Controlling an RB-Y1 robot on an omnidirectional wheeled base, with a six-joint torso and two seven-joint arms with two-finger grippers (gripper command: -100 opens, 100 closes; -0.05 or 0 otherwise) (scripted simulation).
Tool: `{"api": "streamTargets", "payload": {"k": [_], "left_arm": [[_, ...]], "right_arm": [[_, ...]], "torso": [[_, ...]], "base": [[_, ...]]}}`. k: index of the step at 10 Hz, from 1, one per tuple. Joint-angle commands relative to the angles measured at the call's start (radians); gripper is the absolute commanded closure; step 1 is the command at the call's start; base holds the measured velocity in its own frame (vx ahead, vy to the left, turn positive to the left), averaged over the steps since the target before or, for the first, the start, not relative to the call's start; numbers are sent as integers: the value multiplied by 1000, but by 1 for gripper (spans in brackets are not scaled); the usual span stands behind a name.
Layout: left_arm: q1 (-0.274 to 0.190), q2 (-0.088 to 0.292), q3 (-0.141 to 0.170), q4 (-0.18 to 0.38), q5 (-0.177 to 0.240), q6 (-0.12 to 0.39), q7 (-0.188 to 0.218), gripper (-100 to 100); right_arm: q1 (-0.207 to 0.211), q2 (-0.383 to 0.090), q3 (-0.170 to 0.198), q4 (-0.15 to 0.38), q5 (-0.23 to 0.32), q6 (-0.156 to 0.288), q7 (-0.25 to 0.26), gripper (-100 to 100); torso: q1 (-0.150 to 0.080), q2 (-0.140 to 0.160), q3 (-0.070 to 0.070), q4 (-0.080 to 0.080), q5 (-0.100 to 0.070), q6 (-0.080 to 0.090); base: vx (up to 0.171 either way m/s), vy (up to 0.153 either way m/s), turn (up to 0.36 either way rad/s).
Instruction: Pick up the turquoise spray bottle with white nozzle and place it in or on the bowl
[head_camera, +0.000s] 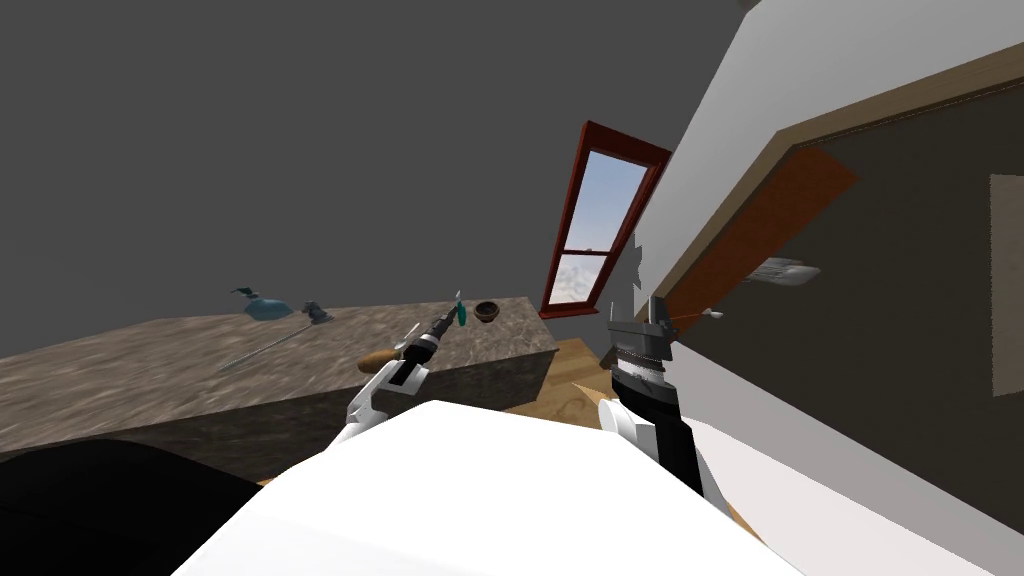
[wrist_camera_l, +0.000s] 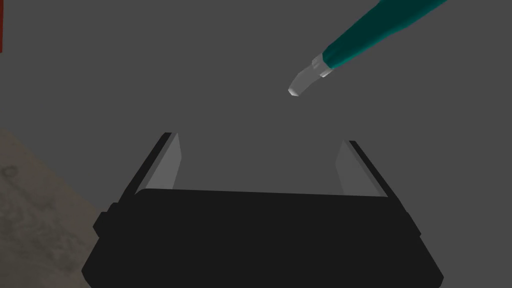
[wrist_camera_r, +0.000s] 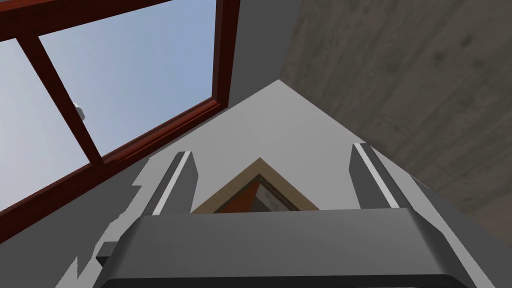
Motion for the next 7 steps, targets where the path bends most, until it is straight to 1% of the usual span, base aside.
{"api": "streamTargets", "payload": {"k": [1, 2, 3, 5, 7], "left_arm": [[-23, 19, 10, 45, -20, 31, -16, -100], [-37, 35, 19, 72, -37, 55, -29, -100], [-37, 35, 19, 78, -37, 55, -29, -100], [-63, 67, 37, 145, -70, 103, -56, -100], [-89, 99, 54, 210, -102, 149, -83, -100]], "right_arm": [[0, 0, 0, 0, 0, 0, 0, 0], [0, 0, 0, 0, 0, 0, 0, 0], [0, 0, 0, 0, 0, 0, 0, 0], [0, 0, 0, 0, 0, 0, 0, 0], [0, 0, 0, 0, 0, 0, 0, 0]], "torso": [[0, 0, 0, 0, 0, 0], [1, 0, 0, 0, 0, 0], [0, -1, 0, 0, 0, 0], [1, 0, 0, 0, 0, 0], [-1, -1, -1, 0, 0, 0]], "base": [[10, -52, -73], [22, -77, -126], [13, -57, -20], [11, -65, -91], [32, -92, -103]]}}
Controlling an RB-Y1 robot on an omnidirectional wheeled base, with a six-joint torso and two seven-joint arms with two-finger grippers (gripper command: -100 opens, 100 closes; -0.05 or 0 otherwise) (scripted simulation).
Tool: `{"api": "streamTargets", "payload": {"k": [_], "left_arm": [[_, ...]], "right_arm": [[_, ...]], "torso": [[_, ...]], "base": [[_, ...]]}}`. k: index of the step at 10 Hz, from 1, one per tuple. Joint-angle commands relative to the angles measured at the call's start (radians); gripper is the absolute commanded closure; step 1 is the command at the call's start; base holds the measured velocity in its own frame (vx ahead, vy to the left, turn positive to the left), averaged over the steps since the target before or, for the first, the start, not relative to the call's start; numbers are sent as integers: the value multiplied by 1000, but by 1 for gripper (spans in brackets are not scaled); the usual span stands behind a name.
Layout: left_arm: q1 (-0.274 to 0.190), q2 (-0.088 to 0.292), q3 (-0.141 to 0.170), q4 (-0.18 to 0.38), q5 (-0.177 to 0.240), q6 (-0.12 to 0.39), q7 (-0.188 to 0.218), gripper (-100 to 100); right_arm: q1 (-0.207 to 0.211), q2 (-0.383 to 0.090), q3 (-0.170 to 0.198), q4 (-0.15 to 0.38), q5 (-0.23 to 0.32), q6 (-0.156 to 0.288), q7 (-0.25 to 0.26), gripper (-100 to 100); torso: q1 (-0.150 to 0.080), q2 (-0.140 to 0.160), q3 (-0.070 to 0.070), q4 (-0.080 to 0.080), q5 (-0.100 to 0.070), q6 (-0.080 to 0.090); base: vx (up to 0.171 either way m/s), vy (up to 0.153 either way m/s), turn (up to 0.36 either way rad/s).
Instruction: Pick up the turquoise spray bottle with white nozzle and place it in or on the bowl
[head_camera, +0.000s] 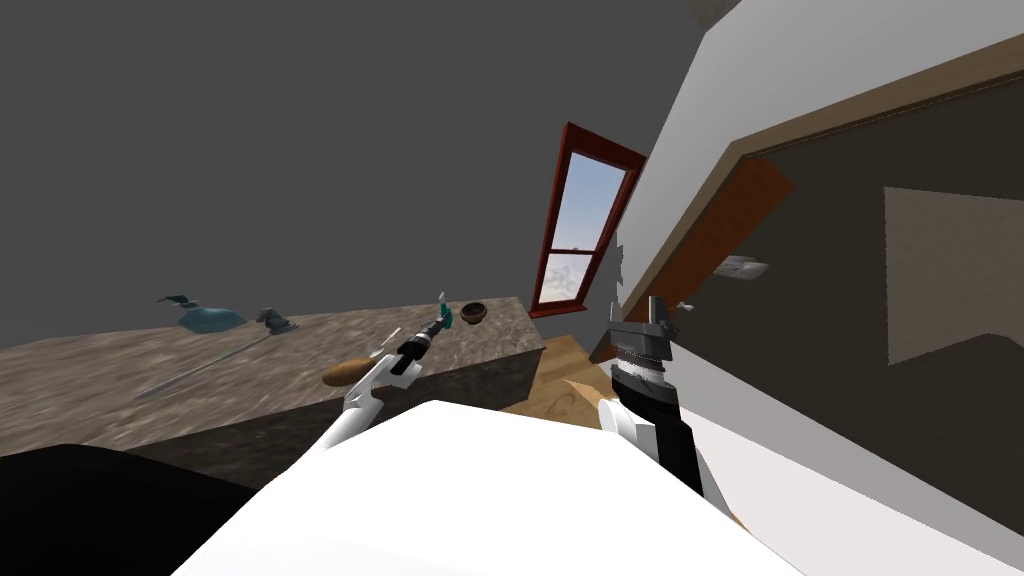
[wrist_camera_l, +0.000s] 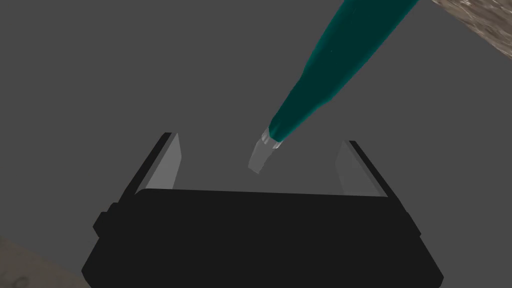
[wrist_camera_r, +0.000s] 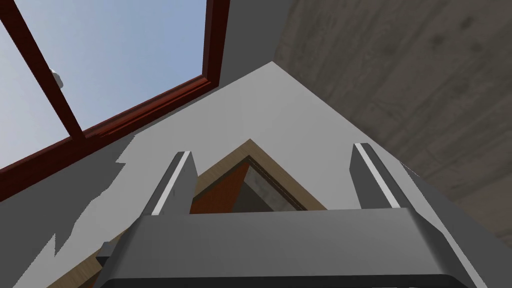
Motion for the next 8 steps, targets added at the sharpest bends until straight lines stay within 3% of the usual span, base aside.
{"api": "streamTargets", "payload": {"k": [1, 8], "left_arm": [[-12, 14, 8, 32, -9, 12, -7, -100], [-79, 105, 53, 198, -93, 133, -77, -100]], "right_arm": [[0, 0, 0, 0, 0, 0, 0, 0], [0, 0, 0, 0, 0, 0, 0, 0]], "torso": [[0, 0, 0, 0, 0, 0], [2, 1, 1, 0, 0, 0]], "base": [[10, -60, -13], [16, -62, -71]]}}
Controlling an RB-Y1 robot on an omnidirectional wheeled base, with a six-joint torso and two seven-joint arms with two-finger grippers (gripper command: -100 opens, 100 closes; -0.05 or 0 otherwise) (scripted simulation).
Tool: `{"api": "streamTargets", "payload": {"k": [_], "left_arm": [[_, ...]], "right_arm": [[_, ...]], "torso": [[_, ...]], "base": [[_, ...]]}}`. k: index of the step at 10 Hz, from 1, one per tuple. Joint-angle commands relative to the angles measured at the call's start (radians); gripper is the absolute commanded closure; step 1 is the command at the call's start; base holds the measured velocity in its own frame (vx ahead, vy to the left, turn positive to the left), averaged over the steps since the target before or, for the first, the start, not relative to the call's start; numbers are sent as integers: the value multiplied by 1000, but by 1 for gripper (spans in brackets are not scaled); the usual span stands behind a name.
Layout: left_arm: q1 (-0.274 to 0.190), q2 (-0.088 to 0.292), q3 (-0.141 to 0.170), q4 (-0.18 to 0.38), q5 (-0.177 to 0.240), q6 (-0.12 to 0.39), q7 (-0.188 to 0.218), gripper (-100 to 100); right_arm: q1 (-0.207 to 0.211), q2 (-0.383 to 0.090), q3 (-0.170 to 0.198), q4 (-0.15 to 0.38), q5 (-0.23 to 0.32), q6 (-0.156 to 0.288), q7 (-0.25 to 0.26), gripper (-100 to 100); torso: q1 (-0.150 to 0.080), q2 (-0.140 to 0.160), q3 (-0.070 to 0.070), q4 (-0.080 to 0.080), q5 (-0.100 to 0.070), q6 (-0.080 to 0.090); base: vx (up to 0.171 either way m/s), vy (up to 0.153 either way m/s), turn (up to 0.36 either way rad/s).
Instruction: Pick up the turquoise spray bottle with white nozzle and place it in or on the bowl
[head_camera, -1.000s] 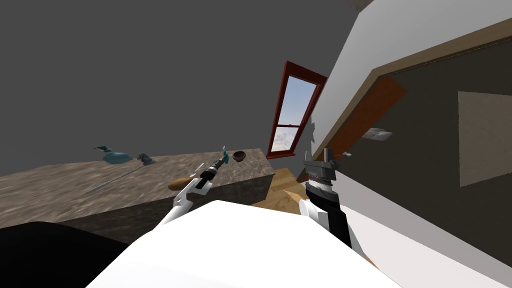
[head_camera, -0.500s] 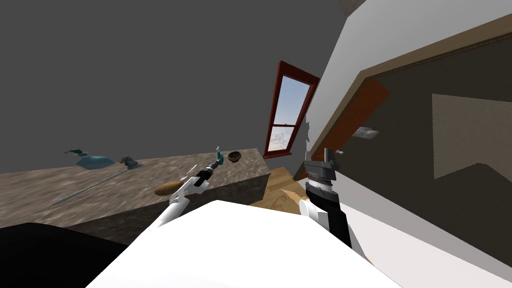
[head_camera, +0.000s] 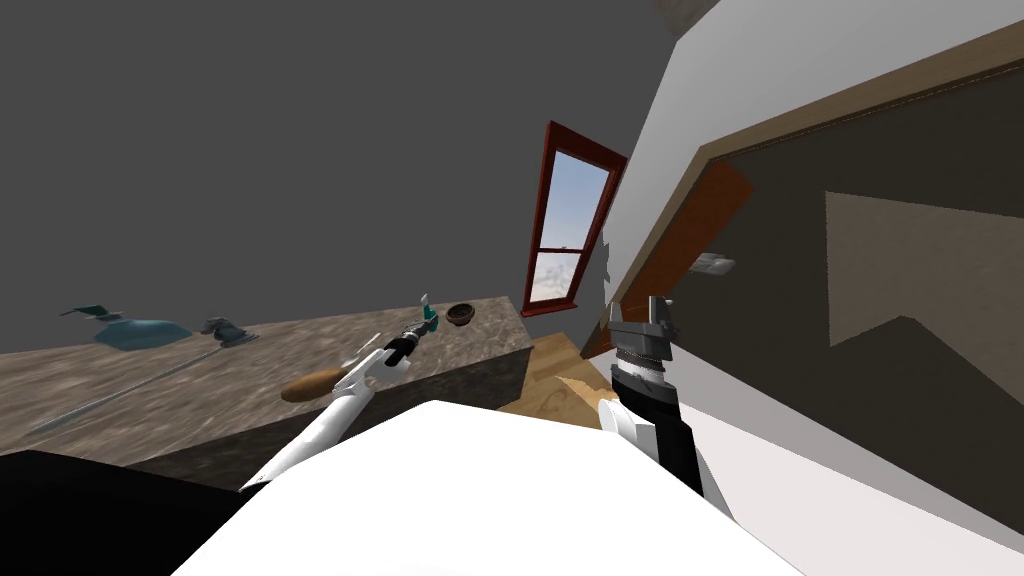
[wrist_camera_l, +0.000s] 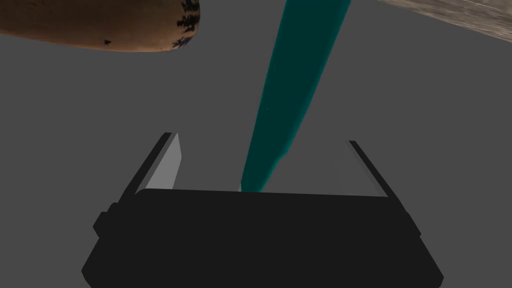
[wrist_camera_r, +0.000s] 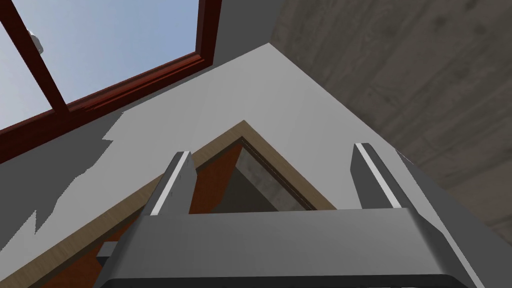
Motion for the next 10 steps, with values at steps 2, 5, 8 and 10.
{"api": "streamTargets", "payload": {"k": [2, 5, 8, 10], "left_arm": [[-22, 24, 14, 47, -33, 52, -28, -100], [-43, 57, 28, 100, -60, 91, -51, -100], [-28, 44, 54, 89, -104, 34, 4, -100], [-20, 37, 83, 92, -160, -11, 52, -100]], "right_arm": [[0, 0, 0, 0, 0, 0, 0, 0], [0, 0, 0, 0, 0, 0, 0, 0], [0, 0, 0, 0, 0, 0, 0, 0], [0, 0, 0, 0, 0, 0, 0, 0]], "torso": [[0, 0, 0, 0, 0, 0], [1, 0, 0, 0, 0, 0], [4, 1, 1, 0, 1, 0], [3, -4, -2, -1, 1, 0]], "base": [[20, -63, -72], [19, -50, -53], [25, -12, 56], [82, -61, 179]]}}
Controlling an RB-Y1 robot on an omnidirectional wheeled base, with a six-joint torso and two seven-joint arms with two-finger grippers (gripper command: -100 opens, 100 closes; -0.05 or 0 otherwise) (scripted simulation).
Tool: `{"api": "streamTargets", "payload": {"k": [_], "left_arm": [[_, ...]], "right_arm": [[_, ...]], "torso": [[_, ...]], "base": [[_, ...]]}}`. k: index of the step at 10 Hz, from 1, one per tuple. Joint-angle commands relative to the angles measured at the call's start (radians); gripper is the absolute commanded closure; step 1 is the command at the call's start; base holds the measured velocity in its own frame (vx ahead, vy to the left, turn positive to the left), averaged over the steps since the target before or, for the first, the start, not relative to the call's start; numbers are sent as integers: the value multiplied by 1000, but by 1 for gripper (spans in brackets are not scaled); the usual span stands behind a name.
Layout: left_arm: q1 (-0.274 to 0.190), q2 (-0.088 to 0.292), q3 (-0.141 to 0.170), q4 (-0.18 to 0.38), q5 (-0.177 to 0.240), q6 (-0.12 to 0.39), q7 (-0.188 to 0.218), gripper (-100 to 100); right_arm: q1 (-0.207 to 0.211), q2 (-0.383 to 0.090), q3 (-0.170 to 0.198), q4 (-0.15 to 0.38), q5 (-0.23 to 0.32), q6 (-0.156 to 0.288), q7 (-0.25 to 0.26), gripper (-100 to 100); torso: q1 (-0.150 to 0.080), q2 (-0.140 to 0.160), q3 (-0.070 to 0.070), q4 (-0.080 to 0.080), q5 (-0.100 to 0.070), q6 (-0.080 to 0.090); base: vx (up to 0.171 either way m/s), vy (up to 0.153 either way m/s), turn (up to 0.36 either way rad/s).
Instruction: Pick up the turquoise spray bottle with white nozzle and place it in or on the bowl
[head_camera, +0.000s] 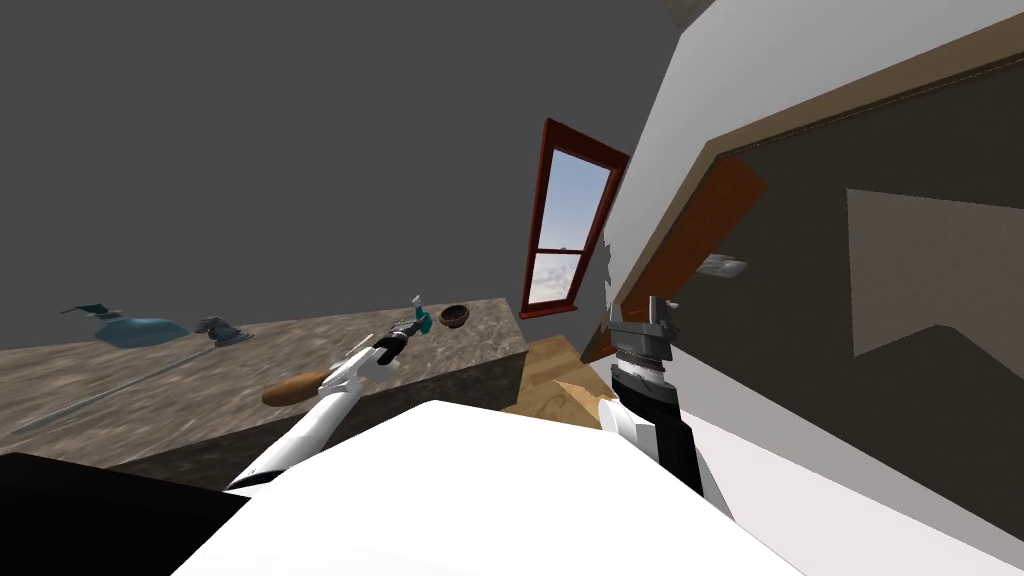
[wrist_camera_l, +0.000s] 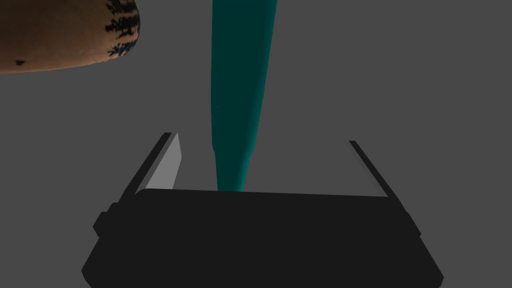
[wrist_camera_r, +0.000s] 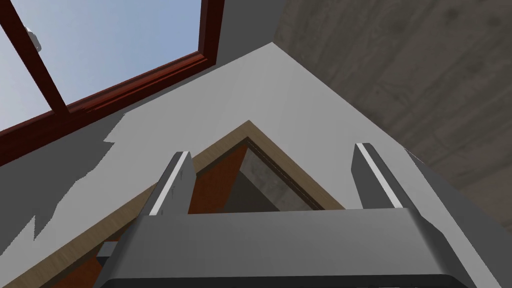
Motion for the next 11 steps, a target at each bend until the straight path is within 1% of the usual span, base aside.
{"api": "streamTargets", "payload": {"k": [1, 2, 3, 4, 5, 11], "left_arm": [[5, -4, 13, -1, -50, -41, 50, -100], [5, -4, 13, -1, -67, -41, 51, -100], [13, -11, 42, 1, -103, -88, 95, -100], [13, -11, 42, 1, -134, -98, 114, -100], [13, -11, 42, 1, -145, -98, 114, -100], [13, -11, 42, 1, -145, -98, 114, -100]], "right_arm": [[0, 0, 0, 0, 0, 0, 0, 0], [0, 0, 0, 0, 0, 0, 0, 0], [0, 0, 0, 0, 0, 0, 0, 0], [0, 0, 0, 0, 0, 0, 0, 0], [0, 0, 0, 0, 0, 0, 0, 0], [0, 0, 0, 0, 0, 0, 0, 0]], "torso": [[0, 0, 0, 0, 0, 0], [1, 1, 1, 0, 0, 1], [4, 3, 2, 1, 1, 1], [2, 2, 1, 0, 0, 0], [1, 2, 1, 0, 0, 1], [6, 4, 3, 1, 1, 1]], "base": [[45, -58, 169], [7, -9, 27], [46, -58, 169], [47, -60, 174], [6, -8, 22], [-3, 4, -12]]}}
